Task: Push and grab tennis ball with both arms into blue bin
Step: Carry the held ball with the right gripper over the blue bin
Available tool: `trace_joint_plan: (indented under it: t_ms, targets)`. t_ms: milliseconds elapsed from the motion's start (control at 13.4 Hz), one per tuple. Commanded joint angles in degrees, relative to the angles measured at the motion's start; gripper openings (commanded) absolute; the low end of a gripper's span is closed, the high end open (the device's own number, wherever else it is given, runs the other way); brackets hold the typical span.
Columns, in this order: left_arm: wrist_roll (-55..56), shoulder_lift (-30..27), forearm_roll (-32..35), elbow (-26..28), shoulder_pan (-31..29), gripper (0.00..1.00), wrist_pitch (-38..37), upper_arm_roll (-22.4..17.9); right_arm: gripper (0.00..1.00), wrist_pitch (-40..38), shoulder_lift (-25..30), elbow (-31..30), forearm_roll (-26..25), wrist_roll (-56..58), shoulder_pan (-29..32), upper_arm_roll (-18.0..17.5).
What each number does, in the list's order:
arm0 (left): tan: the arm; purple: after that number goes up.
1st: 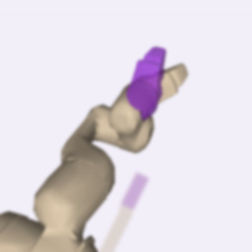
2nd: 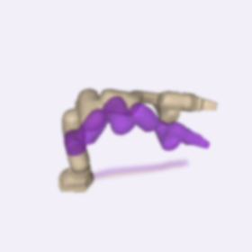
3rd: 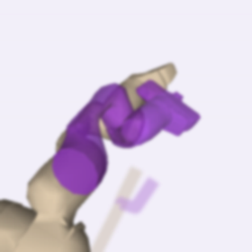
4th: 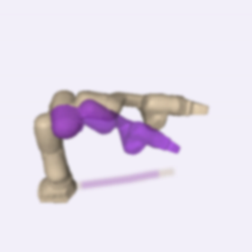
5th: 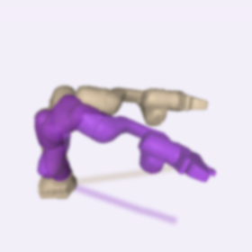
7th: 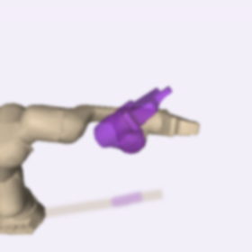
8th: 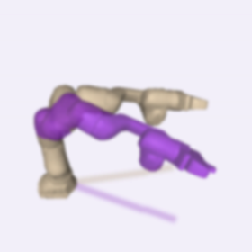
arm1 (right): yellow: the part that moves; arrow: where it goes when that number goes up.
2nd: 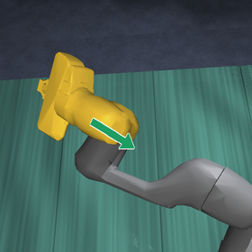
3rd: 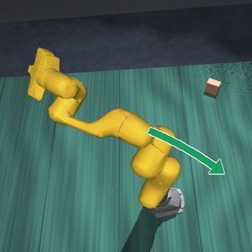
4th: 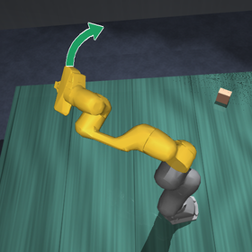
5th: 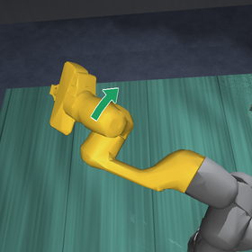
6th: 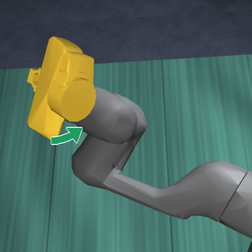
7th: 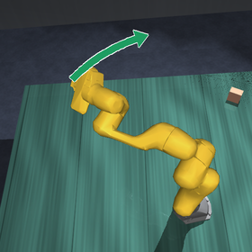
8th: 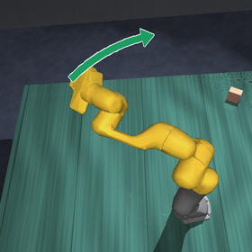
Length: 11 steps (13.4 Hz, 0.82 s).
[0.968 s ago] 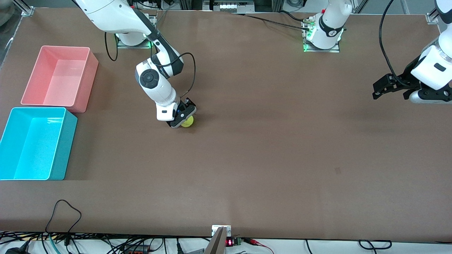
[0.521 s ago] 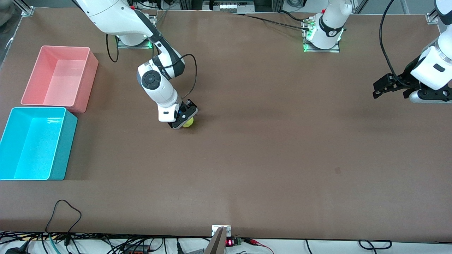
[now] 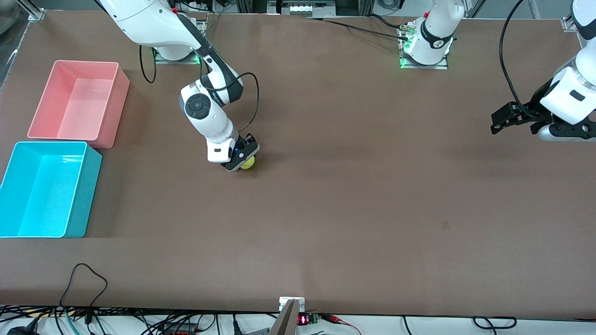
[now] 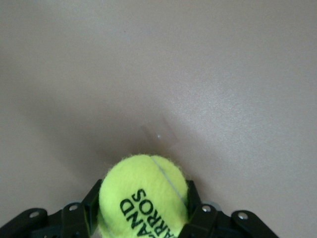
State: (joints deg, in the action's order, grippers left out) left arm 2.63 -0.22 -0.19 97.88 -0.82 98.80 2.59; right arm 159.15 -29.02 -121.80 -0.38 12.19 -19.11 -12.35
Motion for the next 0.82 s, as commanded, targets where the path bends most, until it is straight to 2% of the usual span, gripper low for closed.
trace_joint_plan:
  t_ms: [0,298,745]
  targets:
    - [-0.87,0.49,0.1,-1.9,-0.23,1.0,-0.63,1.01,0.0,-0.15,0.28,1.65,-0.77,0.64,-0.67,1.44]
    - [-0.79,0.49,0.1,-1.9,-0.41,1.0,-1.68,0.93,0.0,-12.51,7.39,4.81,-0.59,0.64,1.26,5.92]
    - [-0.79,0.49,0.19,-1.99,-0.41,1.0,-1.68,0.93,0.0,-26.33,16.01,5.52,-0.94,0.81,16.8,6.45]
